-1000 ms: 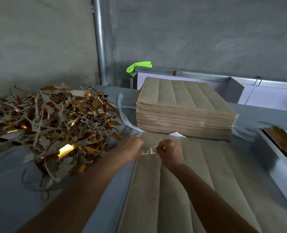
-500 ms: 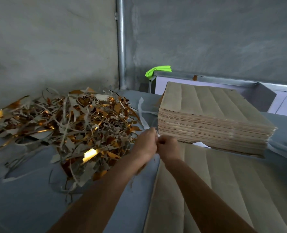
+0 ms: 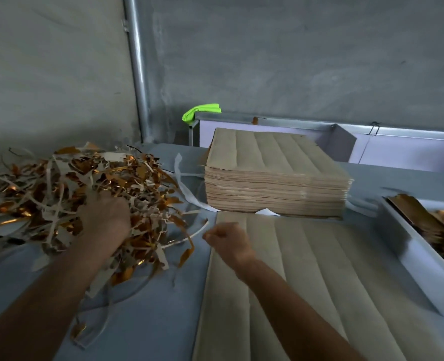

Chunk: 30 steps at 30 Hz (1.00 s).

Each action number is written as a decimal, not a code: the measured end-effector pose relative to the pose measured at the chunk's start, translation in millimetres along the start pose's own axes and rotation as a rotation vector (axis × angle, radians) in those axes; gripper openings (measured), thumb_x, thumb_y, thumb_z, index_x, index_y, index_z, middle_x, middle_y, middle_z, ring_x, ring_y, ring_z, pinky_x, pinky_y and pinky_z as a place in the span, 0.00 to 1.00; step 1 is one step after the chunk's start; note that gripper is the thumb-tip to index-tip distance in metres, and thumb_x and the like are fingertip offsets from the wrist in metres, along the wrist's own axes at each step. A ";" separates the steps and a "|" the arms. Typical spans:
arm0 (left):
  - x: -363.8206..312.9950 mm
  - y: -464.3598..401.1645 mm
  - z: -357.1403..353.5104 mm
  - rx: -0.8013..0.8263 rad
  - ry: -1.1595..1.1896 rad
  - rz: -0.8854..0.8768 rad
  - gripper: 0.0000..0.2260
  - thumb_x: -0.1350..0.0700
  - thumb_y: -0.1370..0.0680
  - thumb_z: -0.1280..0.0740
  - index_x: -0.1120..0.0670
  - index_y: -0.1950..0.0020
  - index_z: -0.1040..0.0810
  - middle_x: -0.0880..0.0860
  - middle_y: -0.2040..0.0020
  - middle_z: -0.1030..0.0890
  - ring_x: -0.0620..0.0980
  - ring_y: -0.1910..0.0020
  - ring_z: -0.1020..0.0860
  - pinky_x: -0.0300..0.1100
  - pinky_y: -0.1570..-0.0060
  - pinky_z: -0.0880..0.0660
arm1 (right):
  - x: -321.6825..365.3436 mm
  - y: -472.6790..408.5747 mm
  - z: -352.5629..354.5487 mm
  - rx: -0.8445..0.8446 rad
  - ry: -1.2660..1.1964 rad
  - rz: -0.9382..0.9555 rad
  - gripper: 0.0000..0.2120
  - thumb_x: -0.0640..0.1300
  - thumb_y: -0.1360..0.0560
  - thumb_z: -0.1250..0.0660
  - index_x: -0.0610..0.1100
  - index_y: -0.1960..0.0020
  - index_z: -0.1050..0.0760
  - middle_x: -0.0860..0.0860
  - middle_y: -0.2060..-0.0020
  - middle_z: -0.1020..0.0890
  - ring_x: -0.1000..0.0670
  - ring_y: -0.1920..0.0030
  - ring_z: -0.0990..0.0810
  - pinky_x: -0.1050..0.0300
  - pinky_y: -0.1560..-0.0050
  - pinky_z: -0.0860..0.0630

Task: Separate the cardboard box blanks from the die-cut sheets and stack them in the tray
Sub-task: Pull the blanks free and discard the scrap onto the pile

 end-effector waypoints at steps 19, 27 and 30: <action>-246.7 295.4 -77.8 0.304 0.226 -0.954 0.38 0.32 0.25 0.45 0.50 0.23 0.52 0.54 0.22 0.57 0.56 0.24 0.56 0.56 0.29 0.52 | -153.5 152.1 222.3 -0.513 0.649 -0.364 0.17 0.49 0.23 0.36 0.44 0.37 0.28 0.46 0.40 0.23 0.44 0.38 0.29 0.51 0.41 0.29; -247.4 302.5 -101.5 0.239 0.116 -0.938 0.37 0.31 0.24 0.52 0.48 0.22 0.59 0.54 0.23 0.63 0.54 0.24 0.65 0.55 0.29 0.61 | -204.2 185.9 240.6 -0.366 0.776 -0.694 0.23 0.58 0.23 0.40 0.46 0.34 0.35 0.46 0.37 0.28 0.44 0.37 0.30 0.51 0.40 0.32; -247.2 301.3 -97.9 0.203 0.134 -0.931 0.37 0.31 0.25 0.51 0.47 0.22 0.59 0.53 0.22 0.63 0.54 0.24 0.64 0.55 0.29 0.60 | -197.0 184.4 243.7 -0.389 0.783 -0.638 0.17 0.50 0.23 0.40 0.45 0.37 0.33 0.47 0.40 0.26 0.46 0.39 0.29 0.52 0.42 0.32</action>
Point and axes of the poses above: each hand's wrist, its own y-axis away from the middle knuckle, its own z-axis out of the back of the hand, x = y × z, the point moved 9 cm from there along -y, towards the middle knuckle
